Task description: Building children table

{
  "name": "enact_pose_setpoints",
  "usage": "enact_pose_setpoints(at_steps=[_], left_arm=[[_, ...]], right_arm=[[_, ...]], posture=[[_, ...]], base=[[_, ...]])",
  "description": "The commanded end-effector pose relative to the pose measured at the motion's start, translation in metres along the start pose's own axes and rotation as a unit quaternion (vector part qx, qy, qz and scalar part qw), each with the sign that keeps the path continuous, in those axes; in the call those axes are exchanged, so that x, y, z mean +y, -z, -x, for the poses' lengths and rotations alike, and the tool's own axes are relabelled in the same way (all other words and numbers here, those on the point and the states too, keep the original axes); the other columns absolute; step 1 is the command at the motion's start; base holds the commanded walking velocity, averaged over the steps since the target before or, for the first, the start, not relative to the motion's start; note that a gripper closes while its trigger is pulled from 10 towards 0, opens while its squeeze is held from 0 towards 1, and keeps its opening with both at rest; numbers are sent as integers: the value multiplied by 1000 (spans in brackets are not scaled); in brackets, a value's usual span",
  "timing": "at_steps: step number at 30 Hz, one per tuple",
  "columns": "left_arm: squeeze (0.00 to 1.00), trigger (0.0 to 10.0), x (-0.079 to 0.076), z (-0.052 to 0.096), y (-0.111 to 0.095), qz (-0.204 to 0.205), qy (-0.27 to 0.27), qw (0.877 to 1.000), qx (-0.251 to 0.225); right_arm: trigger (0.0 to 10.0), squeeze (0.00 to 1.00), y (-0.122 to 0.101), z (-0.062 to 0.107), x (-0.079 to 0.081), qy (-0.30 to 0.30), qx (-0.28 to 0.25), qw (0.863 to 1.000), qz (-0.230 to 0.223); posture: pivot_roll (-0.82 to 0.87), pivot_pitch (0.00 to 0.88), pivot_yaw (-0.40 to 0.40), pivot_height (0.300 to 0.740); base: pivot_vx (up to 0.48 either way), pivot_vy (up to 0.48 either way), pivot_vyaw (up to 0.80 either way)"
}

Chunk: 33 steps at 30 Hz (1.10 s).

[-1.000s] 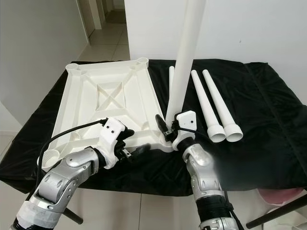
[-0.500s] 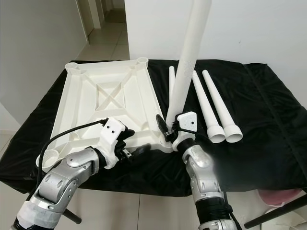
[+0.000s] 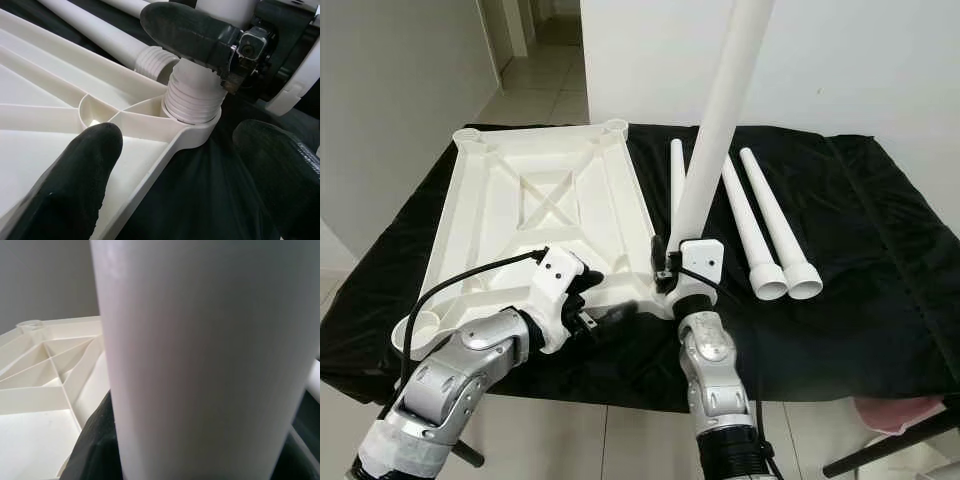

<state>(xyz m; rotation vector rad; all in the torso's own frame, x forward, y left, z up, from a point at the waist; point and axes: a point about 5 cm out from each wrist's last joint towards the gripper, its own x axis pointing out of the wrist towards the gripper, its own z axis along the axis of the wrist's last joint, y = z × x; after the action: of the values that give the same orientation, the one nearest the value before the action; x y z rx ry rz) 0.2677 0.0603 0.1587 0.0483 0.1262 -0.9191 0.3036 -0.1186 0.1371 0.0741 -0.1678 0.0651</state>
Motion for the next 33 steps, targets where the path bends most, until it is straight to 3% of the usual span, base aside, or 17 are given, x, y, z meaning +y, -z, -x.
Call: enact_pose_setpoints(at_steps=[1,6,18,23,26,33], left_arm=[[0,10000,5,-2,-1,-3,-16,1000,-4],[0,10000,7,-5,-5,-1,-22,1000,-13],[0,10000,6,-6,-5,-4,-19,1000,-11],[0,10000,6,-6,-5,-3,-18,1000,-11],[0,10000,4,-7,-2,2,-19,1000,-12],[0,10000,1,-8,1,11,-24,1000,-14]], right_arm=[[10000,0,33,9,-6,51,93,994,-5],[10000,0,30,7,-5,77,88,993,-11],[10000,0,26,10,3,68,73,995,13],[10000,0,22,7,2,65,64,996,22],[10000,0,8,0,-5,73,36,996,34],[10000,0,5,0,-3,91,24,995,23]], posture=[[-43,25,15,740],[-45,16,20,740],[-46,30,28,740],[-47,33,23,740],[-53,49,3,740],[-56,61,-10,740]], base=[[0,0,0],[0,0,0],[0,0,0],[0,0,0],[0,0,0],[0,0,0]])
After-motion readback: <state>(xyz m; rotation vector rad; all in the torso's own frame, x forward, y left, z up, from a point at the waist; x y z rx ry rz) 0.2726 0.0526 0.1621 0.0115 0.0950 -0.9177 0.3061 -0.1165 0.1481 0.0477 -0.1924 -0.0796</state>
